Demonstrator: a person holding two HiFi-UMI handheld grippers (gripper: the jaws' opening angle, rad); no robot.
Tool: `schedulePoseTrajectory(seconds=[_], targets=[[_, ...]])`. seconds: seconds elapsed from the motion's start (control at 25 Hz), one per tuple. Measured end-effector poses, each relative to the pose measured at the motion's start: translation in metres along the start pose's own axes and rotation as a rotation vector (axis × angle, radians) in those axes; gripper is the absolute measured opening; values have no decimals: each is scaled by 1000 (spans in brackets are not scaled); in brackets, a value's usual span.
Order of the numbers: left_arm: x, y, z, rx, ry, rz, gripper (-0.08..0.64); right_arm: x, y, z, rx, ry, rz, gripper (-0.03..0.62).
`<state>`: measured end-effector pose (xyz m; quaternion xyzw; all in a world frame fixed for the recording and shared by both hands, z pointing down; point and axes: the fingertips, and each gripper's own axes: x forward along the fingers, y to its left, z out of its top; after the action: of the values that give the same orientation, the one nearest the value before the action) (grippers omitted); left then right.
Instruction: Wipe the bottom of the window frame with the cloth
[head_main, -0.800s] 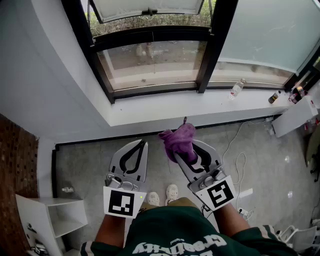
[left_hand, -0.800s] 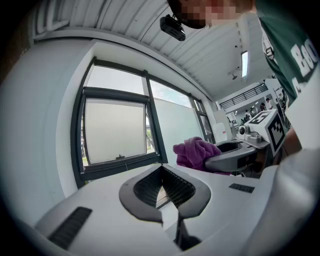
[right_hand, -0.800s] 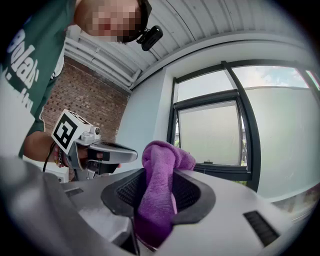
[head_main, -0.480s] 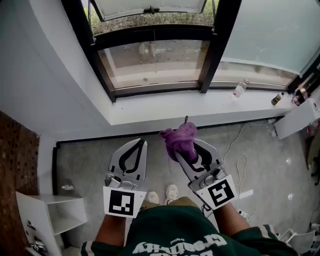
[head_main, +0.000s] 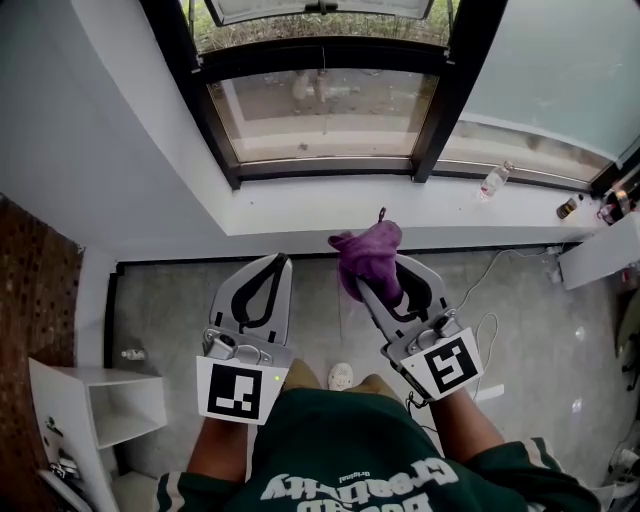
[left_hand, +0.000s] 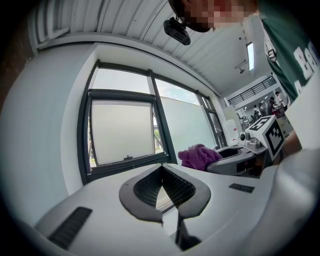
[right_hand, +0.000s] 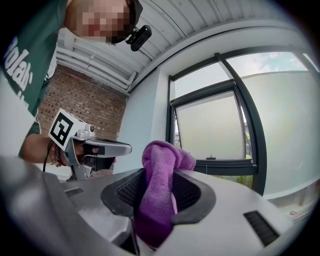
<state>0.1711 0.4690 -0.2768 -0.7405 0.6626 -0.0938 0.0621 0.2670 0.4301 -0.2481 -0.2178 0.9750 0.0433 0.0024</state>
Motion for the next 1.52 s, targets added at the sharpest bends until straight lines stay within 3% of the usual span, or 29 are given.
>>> schedulePoseTrajectory(seconds=[0.24,0.56,0.72,0.92,1.12,1.36,1.52], targets=[[13,27,-8,21,13,61,9,24,-7,-7,6,9,78,164],[65,81,-39,7,36,66,9,76,-28,-24,-6,34,97,164],[120,115,-53,49,29,7,9,128,-56,-37,-7,58,73,164],[197,173,-69,31,25,-60,9,206,-97,-54,10,110,24,164],[269,226,-90,118,55,-173,9,292,-134,-62,97,106,38,164],[334,260,-112,134,46,-293,9,356,-164,-83,142,130,4,164],[364,270,-124,127,47,-333,9,377,-175,-100,195,149,-15,164]])
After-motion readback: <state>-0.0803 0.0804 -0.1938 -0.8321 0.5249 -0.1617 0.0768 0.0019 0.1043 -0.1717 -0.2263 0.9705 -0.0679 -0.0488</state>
